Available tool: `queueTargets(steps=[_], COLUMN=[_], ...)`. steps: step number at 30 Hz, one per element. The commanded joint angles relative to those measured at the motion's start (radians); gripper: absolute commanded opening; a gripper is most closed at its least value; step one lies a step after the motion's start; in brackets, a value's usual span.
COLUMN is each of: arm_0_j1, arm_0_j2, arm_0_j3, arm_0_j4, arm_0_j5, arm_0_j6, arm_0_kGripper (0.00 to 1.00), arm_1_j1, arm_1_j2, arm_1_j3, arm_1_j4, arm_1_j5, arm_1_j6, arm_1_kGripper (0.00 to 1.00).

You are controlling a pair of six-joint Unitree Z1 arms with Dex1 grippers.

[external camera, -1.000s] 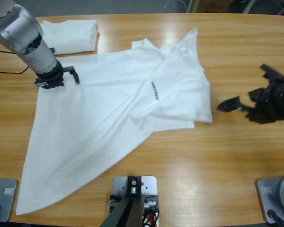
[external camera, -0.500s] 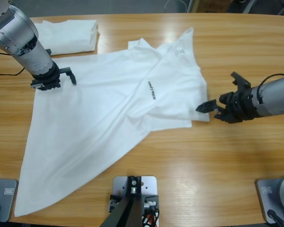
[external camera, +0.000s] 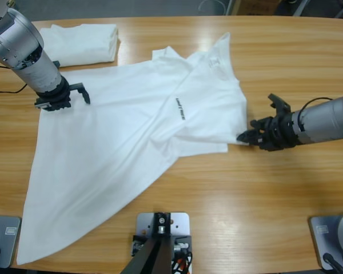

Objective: Fold clothes

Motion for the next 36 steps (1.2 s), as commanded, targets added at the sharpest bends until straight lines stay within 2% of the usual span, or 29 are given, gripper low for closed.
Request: queueTargets(steps=[1, 4, 11, 13, 17, 20, 24, 27, 28, 29, 30, 31, 34, 36], arm_0_j1=[0.011, 0.010, 0.010, 0.011, 0.013, 0.013, 0.015, 0.016, 0.016, 0.016, 0.016, 0.016, 0.016, 0.016], arm_0_j2=[0.048, 0.049, 0.048, 0.046, 0.047, 0.046, 0.037, 0.032, 0.031, 0.029, 0.029, 0.026, 0.023, 0.024], arm_0_j3=[0.055, 0.059, 0.074, 0.075, 0.078, 0.085, 0.100, 0.111, 0.113, 0.114, 0.114, 0.114, 0.112, 0.112], arm_0_j4=[-0.003, -0.005, -0.010, -0.011, -0.018, -0.025, -0.026, -0.032, -0.033, -0.034, -0.034, -0.034, -0.035, -0.037], arm_0_j5=[-0.003, -0.004, -0.004, -0.004, -0.004, -0.005, -0.004, -0.004, -0.004, -0.004, -0.004, -0.004, -0.006, -0.007], arm_0_j6=[-0.007, -0.008, -0.008, -0.009, -0.011, -0.014, -0.013, -0.012, -0.012, -0.012, -0.012, -0.012, -0.013, -0.015], arm_0_kGripper=[1.000, 1.000, 1.000, 1.000, 1.000, 1.000, 1.000, 1.000, 1.000, 1.000, 1.000, 1.000, 1.000, 0.998], arm_1_j1=[-0.006, -0.006, -0.006, -0.006, -0.006, -0.005, 0.000, 0.000, 0.000, 0.000, 0.000, 0.000, 0.000, 0.000], arm_1_j2=[-0.098, -0.138, -0.169, -0.219, -0.313, -0.312, -0.331, -0.382, -0.380, -0.373, -0.362, -0.338, -0.246, -0.179], arm_1_j3=[-0.008, -0.063, -0.099, -0.148, -0.350, -0.415, -0.412, -0.358, -0.322, -0.280, -0.242, -0.208, -0.216, -0.190], arm_1_j4=[0.136, 0.225, 0.317, 0.433, 0.780, 0.925, 0.990, 0.905, 0.851, 0.779, 0.706, 0.636, 0.571, 0.504], arm_1_j5=[0.004, -0.003, -0.028, -0.046, -0.096, -0.102, -0.104, -0.104, -0.095, -0.085, -0.080, -0.072, -0.048, -0.032], arm_1_j6=[-0.090, -0.108, -0.118, -0.115, -0.096, -0.096, -0.099, -0.079, -0.061, -0.053, -0.052, -0.052, -0.043, -0.012], arm_1_kGripper=[0.000, 0.000, 0.000, 0.000, 0.000, 0.000, 0.000, 0.000, 0.113, 0.465, 0.629, 0.716, 0.896, 0.940])
